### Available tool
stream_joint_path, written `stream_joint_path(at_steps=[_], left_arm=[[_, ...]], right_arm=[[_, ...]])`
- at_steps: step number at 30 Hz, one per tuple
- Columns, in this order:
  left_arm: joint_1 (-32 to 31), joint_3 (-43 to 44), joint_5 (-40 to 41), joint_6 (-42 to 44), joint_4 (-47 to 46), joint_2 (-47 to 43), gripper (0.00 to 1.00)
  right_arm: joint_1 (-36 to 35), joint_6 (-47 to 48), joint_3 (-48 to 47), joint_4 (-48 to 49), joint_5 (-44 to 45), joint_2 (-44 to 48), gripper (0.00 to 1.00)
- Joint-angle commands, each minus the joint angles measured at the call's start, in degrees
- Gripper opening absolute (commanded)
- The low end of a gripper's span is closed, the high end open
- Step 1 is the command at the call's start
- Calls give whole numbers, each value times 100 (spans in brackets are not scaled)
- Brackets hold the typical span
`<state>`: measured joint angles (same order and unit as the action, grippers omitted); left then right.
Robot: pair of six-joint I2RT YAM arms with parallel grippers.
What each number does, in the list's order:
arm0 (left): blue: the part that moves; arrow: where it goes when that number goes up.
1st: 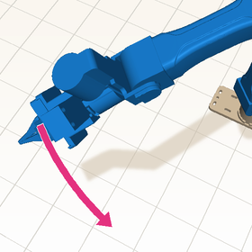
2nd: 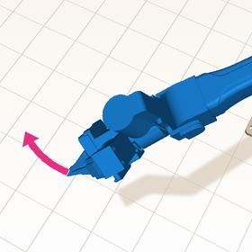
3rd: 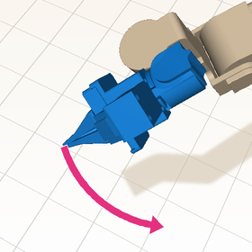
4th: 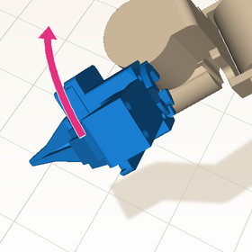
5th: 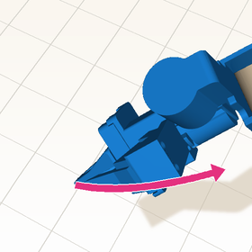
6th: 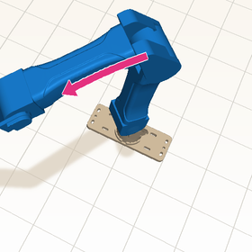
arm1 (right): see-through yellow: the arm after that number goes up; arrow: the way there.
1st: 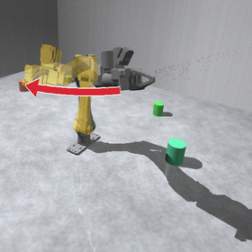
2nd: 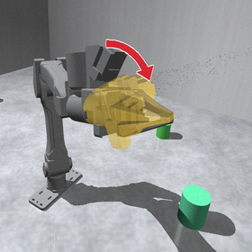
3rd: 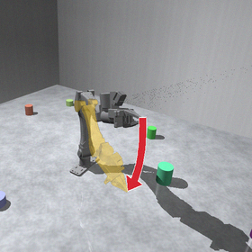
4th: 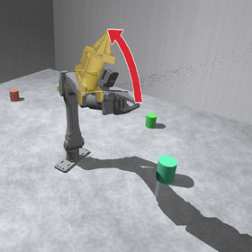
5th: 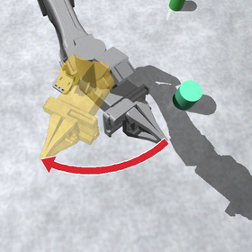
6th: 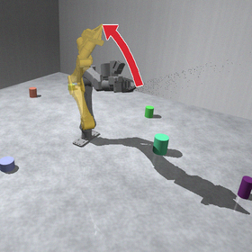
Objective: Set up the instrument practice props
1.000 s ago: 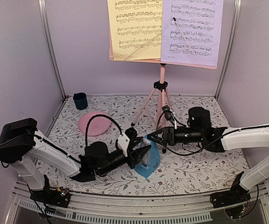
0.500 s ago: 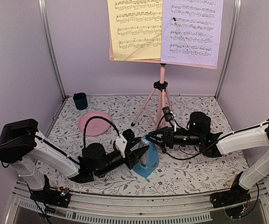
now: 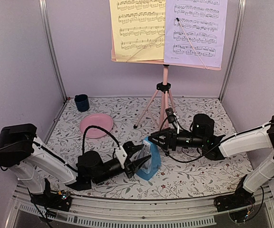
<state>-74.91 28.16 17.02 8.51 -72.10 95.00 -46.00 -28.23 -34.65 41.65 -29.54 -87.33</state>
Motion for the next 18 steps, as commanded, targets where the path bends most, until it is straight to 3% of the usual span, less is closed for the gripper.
stream_joint_path(at_steps=[1,11,14,18], left_arm=[[-180,-108,-147,439,142,-102,12],[-212,-468,340,-297,-89,-667,12],[-174,-608,664,-611,368,-1219,12],[118,-623,992,-1361,1679,-1982,12]], right_arm=[[317,448,649,-2821,984,-820,50],[313,455,470,-3006,862,-485,51],[317,476,389,-3125,826,-311,53],[311,478,274,-3225,755,-124,54]])
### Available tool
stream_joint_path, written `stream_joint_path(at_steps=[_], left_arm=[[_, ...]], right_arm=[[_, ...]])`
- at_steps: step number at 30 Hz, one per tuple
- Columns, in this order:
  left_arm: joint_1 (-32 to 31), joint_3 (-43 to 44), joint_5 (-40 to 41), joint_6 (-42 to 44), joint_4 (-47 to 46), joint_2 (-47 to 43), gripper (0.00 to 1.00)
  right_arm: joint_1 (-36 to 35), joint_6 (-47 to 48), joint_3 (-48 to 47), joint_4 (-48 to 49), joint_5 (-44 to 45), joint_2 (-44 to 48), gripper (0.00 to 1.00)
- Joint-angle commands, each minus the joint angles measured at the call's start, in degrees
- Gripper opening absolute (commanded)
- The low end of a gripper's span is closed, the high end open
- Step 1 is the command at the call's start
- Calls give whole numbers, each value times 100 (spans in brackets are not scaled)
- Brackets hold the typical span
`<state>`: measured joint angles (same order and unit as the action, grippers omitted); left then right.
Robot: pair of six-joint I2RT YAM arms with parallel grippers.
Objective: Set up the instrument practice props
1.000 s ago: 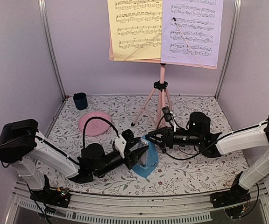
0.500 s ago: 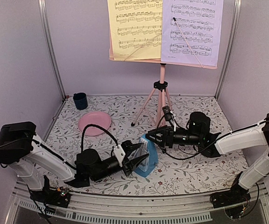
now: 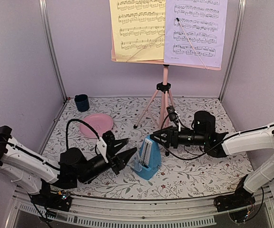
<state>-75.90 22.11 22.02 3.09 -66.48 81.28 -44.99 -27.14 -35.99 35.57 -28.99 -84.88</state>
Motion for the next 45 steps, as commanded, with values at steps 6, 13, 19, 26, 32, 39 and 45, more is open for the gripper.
stream_joint_path(at_steps=[6,13,19,26,32,39,45], left_arm=[[1017,284,597,-2020,3519,-1380,11],[1992,1020,236,-2935,6068,-1540,11],[2754,1610,-582,-3143,6995,-861,11],[3097,2170,-1061,-2968,7180,275,12],[3267,2639,-1223,-2780,7175,1147,15],[3368,3014,-1357,-2594,7149,1614,39],[3380,3014,-1412,-2513,7023,1367,57]], right_arm=[[152,406,174,-2790,667,-136,56],[92,446,7,-2938,706,-74,58],[78,472,-55,-3006,711,-13,58],[54,516,-157,-3073,711,105,60],[51,543,-292,-3076,659,149,63],[51,611,-589,-3193,595,160,68],[43,645,-813,-3342,548,454,79]])
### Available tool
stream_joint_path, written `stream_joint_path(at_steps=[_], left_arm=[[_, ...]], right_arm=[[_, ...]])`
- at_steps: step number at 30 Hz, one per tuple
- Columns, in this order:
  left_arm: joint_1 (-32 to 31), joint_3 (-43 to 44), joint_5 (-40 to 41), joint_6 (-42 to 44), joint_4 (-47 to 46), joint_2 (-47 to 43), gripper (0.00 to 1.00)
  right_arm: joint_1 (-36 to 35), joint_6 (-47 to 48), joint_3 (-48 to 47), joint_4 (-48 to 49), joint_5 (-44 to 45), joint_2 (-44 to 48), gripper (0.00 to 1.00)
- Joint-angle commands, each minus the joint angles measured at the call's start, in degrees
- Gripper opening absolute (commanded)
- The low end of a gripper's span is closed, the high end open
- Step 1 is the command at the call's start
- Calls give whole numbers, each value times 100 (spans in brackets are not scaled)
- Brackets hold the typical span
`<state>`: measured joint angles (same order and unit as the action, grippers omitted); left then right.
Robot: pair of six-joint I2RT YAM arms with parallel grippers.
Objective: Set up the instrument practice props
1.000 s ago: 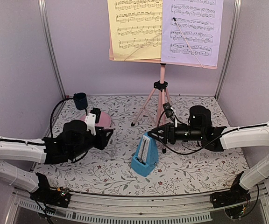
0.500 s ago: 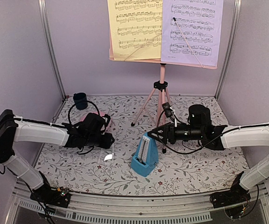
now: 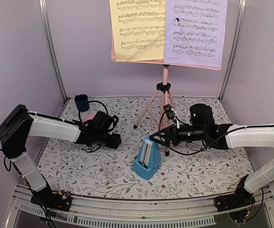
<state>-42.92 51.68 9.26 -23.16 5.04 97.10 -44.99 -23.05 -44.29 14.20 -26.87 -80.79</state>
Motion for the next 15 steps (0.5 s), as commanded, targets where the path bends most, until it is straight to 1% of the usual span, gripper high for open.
stream_joint_path(at_steps=[1,4,7,11,13,15], left_arm=[[70,-26,-206,114,-257,-367,58],[43,-479,-565,146,-852,-965,62],[-38,-1074,-955,308,-1644,-1600,66],[-117,-1767,-1346,387,-2399,-2172,68],[-129,-2134,-1496,350,-2762,-2289,68],[-159,-2361,-1650,364,-3089,-2283,66]], right_arm=[[43,243,-30,-1235,348,114,82],[43,224,-126,-1341,354,328,87],[35,239,-174,-1469,329,539,88],[17,212,-17,-1621,315,941,88],[-3,130,184,-1632,310,1134,87],[-50,-6,459,-1583,306,1263,84]])
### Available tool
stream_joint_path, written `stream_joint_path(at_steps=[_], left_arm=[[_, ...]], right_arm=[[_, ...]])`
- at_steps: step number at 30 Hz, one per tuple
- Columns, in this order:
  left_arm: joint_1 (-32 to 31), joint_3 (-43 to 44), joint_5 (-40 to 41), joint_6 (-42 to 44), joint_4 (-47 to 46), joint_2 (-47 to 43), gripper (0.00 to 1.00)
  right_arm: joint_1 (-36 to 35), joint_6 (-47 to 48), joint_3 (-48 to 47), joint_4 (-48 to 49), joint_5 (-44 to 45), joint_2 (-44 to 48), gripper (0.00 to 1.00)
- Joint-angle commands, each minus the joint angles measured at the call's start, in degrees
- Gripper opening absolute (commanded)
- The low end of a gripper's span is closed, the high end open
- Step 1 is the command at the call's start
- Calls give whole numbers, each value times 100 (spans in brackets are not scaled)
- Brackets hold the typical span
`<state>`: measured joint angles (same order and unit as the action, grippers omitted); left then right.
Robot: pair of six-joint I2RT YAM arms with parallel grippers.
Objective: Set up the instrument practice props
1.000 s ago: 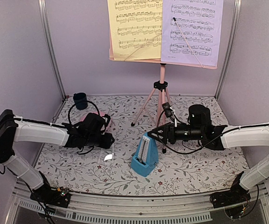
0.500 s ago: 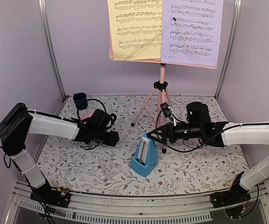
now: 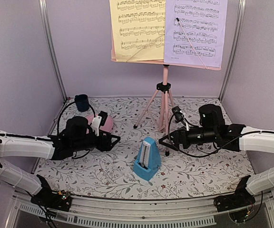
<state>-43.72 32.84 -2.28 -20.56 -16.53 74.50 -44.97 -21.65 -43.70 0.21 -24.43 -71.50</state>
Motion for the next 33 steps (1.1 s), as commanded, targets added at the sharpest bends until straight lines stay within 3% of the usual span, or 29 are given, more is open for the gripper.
stream_joint_path(at_steps=[1,8,17,25,33], left_arm=[[-126,-559,-497,104,-1069,23,65],[-643,-480,-227,72,-1688,957,49],[-834,-319,-123,-202,-2060,1629,31],[-889,-316,-104,-203,-1970,1671,27],[-991,-425,-54,-323,-2016,1559,26]], right_arm=[[-89,-208,568,-127,61,366,82],[-404,-748,1496,523,347,-27,60],[-433,-754,1156,1225,614,-1064,36],[-417,-583,535,1346,834,-1725,29],[-301,-270,-139,1368,785,-2419,30]])
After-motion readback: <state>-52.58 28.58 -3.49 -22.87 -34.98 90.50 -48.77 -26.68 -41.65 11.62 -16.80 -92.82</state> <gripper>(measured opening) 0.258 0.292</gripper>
